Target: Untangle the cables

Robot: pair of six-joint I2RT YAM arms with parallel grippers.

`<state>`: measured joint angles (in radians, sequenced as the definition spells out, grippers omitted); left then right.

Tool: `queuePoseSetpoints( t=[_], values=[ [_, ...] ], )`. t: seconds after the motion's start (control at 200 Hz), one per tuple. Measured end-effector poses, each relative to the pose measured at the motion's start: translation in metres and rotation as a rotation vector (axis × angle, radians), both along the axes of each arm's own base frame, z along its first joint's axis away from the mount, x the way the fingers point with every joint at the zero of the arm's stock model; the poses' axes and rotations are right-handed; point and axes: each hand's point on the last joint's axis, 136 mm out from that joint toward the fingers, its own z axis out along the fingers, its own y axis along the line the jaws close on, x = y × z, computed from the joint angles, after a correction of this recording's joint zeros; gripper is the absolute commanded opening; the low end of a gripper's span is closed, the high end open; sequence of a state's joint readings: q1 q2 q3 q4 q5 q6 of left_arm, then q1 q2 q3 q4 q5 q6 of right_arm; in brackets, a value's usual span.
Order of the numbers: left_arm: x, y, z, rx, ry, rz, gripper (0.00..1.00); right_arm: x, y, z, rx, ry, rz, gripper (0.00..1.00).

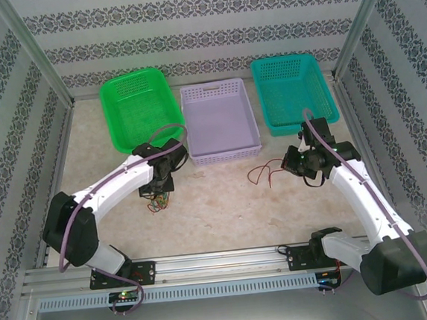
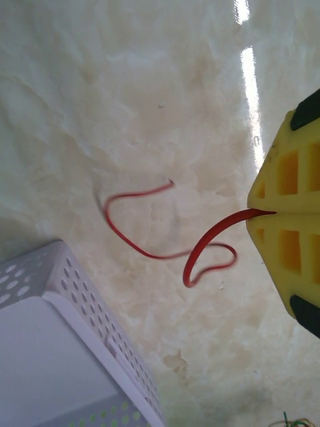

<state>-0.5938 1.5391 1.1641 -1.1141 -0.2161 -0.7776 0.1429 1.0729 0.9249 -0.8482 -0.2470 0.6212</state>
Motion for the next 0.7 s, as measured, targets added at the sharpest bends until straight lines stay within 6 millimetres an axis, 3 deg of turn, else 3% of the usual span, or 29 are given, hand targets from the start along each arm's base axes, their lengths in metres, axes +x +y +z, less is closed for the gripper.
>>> queuePoseSetpoints(
  t=[0.075,0.16,0.48,0.699],
  values=[
    [0.004,-0.010,0.000,-0.039,0.008,0.007,0.46,-0.002,0.004,0.004,0.017,-0.012,0.014,0.00],
    [0.011,-0.023,0.006,-0.097,-0.003,0.024,0.60,-0.002,0.011,0.014,0.041,-0.030,0.038,0.00],
    [0.041,-0.068,0.061,-0.325,-0.106,0.049,0.63,0.003,0.046,0.070,0.174,-0.150,0.185,0.00],
    [0.051,-0.108,0.089,-0.579,-0.084,0.101,0.65,0.006,0.086,0.119,0.289,-0.250,0.369,0.00]
  ],
)
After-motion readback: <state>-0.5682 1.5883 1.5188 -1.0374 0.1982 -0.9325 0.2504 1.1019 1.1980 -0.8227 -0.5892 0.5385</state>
